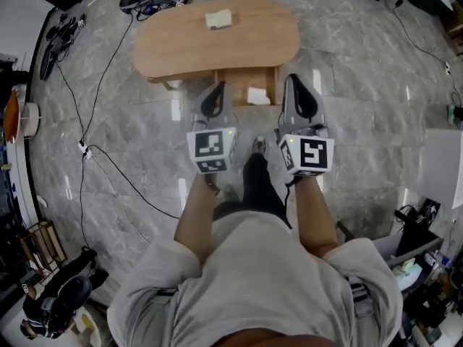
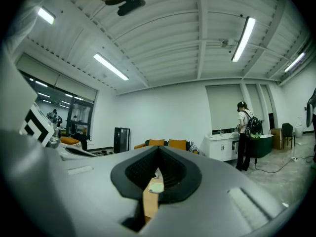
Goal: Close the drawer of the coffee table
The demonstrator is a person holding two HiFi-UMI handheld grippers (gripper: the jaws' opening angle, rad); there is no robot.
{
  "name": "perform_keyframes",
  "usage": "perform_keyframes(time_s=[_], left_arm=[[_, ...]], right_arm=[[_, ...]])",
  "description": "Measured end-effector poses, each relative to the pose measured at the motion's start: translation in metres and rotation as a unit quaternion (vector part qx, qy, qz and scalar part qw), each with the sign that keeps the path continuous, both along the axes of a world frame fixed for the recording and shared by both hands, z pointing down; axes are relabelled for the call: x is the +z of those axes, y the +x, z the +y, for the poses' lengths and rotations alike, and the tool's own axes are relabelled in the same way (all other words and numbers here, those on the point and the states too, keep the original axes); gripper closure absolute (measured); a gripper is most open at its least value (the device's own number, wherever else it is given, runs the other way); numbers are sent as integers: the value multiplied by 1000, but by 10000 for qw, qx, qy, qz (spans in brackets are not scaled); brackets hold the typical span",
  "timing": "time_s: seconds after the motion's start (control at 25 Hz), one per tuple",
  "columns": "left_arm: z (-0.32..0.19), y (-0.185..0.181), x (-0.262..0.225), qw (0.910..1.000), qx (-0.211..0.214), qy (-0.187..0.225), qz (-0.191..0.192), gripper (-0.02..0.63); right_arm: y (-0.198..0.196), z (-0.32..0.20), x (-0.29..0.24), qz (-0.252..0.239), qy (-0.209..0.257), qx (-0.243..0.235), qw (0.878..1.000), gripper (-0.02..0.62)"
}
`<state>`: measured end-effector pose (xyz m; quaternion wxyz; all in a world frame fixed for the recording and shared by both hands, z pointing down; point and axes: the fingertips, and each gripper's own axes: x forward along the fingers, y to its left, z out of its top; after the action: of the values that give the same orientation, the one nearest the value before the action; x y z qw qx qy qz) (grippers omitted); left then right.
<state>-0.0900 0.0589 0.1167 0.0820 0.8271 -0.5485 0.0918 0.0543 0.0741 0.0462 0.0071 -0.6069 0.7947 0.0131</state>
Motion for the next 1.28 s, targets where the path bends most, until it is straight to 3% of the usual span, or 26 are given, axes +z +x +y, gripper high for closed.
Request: perform_keyframes(time_s=[0.2, 0.52, 0.76, 1.04, 1.28], left_arm=[[-24, -2, 85, 9967, -230, -759, -198, 586], [-49, -20, 175, 9910, -185, -1269, -375, 586], [-63, -37, 251, 9845, -78, -1665, -551, 586], [-82, -26, 340, 9767, 147, -2071, -539, 586], [-79, -35, 421, 9643, 7, -2605, -479, 586]], right_arm=[[18, -42, 84, -25, -621, -112, 9980, 589], [1, -86, 182, 121, -1231, -379, 9916, 589], [1, -100, 277, 432, -1819, -652, 9802, 589], [17, -111, 380, 585, -2421, -683, 9661, 589], [31, -110, 457, 641, -2946, -752, 9505, 588]])
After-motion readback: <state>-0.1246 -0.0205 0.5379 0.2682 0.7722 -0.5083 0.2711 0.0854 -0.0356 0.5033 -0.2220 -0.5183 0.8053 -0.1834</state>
